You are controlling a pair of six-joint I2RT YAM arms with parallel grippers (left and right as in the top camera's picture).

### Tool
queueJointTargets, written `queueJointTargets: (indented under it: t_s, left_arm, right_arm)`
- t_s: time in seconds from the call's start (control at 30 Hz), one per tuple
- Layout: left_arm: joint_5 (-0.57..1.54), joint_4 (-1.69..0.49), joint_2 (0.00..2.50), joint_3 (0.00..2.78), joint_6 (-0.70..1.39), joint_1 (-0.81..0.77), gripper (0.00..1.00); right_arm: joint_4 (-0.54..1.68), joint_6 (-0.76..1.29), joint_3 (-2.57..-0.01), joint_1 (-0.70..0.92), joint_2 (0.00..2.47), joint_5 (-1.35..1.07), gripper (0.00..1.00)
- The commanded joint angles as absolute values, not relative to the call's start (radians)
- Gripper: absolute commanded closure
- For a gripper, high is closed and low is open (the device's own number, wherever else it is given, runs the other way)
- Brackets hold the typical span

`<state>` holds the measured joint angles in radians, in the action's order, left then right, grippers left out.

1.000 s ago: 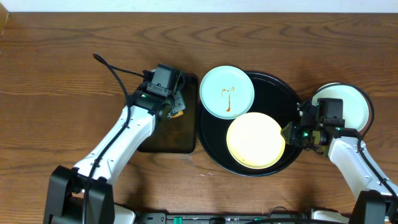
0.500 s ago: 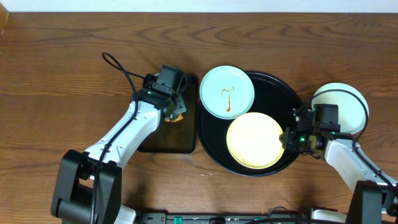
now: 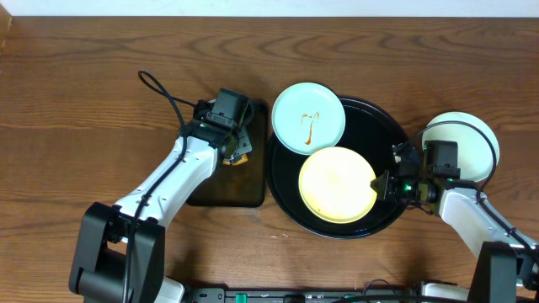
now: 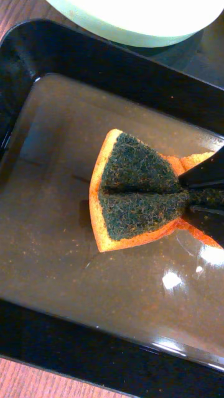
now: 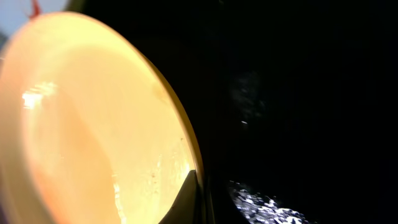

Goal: Clean dirty plates on tray and stack at the side
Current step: 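Lift the yellow plate with the right gripper and stack on green plate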

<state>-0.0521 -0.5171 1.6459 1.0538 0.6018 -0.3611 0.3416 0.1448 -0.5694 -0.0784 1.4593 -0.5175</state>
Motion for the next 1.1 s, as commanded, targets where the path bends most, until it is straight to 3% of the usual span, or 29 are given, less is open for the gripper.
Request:
queueJointTargets:
  t_s: [0.0, 0.17, 0.53, 0.8, 1.07]
  left_arm:
    - [-0.065, -0.52, 1.654, 1.044, 0.595, -0.358, 0.92]
    - [-0.065, -0.519, 1.654, 1.044, 0.595, -0.358, 0.92]
    - [-0.065, -0.519, 1.654, 1.044, 0.595, -0.358, 0.92]
    - [-0.065, -0.519, 1.654, 1.044, 0.595, -0.358, 0.92]
    - [-0.065, -0.519, 1.654, 1.044, 0.595, -0.358, 0.92]
  right_arm:
    - [0.332, 0.14, -0.625, -0.096, 1.398, -0.592, 0.99]
    - [0.284, 0.101, -0.65, -0.1, 1.301, -0.547, 0.99]
    - [0.264, -0.032, -0.651, -0.028, 1.085, -0.187, 0.99]
    - [0.265, -0.121, -0.651, 0.202, 0.941, 0.261, 0.99]
    - [0.277, -0.2, -0.651, 0.447, 0.933, 0.532, 0.99]
